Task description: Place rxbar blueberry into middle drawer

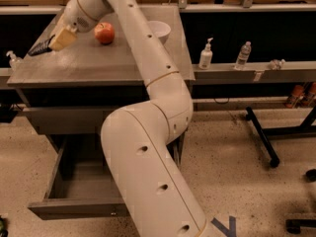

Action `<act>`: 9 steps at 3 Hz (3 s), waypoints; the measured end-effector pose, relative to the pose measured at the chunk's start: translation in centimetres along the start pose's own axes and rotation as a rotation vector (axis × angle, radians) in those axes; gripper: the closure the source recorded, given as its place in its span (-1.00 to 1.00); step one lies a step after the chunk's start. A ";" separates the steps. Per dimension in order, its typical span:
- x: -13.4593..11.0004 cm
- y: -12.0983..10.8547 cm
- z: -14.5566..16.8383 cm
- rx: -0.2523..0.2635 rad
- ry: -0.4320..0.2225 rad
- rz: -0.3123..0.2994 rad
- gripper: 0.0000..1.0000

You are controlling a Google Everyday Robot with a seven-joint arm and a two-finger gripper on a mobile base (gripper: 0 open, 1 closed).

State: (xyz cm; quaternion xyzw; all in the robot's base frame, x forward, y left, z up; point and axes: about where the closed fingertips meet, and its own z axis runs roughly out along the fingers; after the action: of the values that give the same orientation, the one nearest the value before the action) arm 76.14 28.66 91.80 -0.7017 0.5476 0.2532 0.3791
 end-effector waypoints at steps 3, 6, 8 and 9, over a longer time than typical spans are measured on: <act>-4.7 -0.9 -14.4 0.179 -0.067 -0.193 1.00; -3.8 0.5 -22.1 0.337 -0.355 -0.249 1.00; -3.8 5.6 -26.3 0.431 -0.479 -0.283 1.00; -3.8 5.8 -26.3 0.428 -0.477 -0.281 1.00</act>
Offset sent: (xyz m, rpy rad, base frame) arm -0.1915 -0.1629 0.0742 0.1696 -0.3984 -0.0694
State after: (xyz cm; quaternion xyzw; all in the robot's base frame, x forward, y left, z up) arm 68.00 8.91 108.57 -0.5959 0.3821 0.2349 0.6661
